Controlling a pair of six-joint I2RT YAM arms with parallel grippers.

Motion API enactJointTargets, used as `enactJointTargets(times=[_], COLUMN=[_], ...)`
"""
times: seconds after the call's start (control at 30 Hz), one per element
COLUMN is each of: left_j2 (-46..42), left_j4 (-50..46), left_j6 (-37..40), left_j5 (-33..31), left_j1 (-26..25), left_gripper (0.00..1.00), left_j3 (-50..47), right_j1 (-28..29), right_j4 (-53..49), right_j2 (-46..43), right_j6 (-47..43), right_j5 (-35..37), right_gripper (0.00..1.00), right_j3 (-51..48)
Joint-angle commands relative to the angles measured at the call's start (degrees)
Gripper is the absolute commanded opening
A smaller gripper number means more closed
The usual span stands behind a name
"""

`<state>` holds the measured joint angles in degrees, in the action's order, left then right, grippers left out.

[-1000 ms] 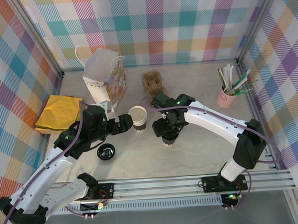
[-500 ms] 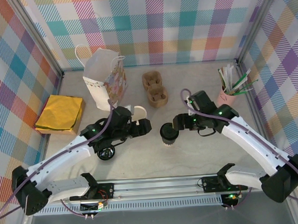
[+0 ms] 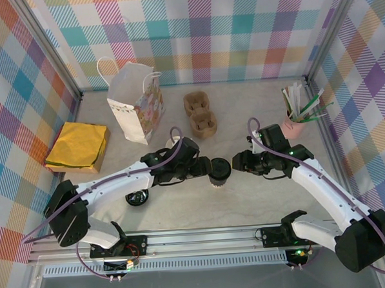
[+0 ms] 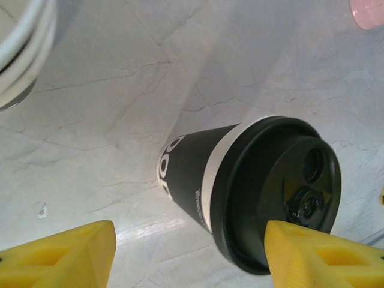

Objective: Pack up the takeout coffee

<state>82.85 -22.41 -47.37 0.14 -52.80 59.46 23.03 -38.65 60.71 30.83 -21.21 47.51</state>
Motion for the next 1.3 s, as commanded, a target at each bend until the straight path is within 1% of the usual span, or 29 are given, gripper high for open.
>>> enactJointTargets(times=[0.0, 0.3, 0.37, 0.9, 1.27], left_j2=[1.3, 3.7, 4.0, 4.5, 5.6], left_j4=[2.4, 3.1, 3.2, 2.7, 2.3], left_j6=[-0.6, -0.3, -0.3, 0.0, -0.8], left_j5=[1.2, 1.9, 2.0, 1.7, 1.6], left_j1=[-0.7, -1.0, -1.0, -1.0, -1.0], left_gripper=[0.66, 0.61, 0.57, 0.56, 0.54], left_j3=[2.3, 3.3, 3.4, 3.1, 1.3], right_j1=[-0.8, -1.4, -1.4, -1.4, -1.4], right_j4=[2.8, 3.7, 4.1, 6.6, 5.0], right_j2=[1.2, 4.0, 4.8, 9.5, 11.9], right_j6=[-1.0, -2.1, -2.3, -2.7, -3.2], right_j5=[-3.9, -4.8, -5.2, -8.4, -5.6], right_gripper=[0.46, 0.43, 0.42, 0.42, 0.42], right_j3=[-0.7, -0.6, -0.7, -0.6, -1.3])
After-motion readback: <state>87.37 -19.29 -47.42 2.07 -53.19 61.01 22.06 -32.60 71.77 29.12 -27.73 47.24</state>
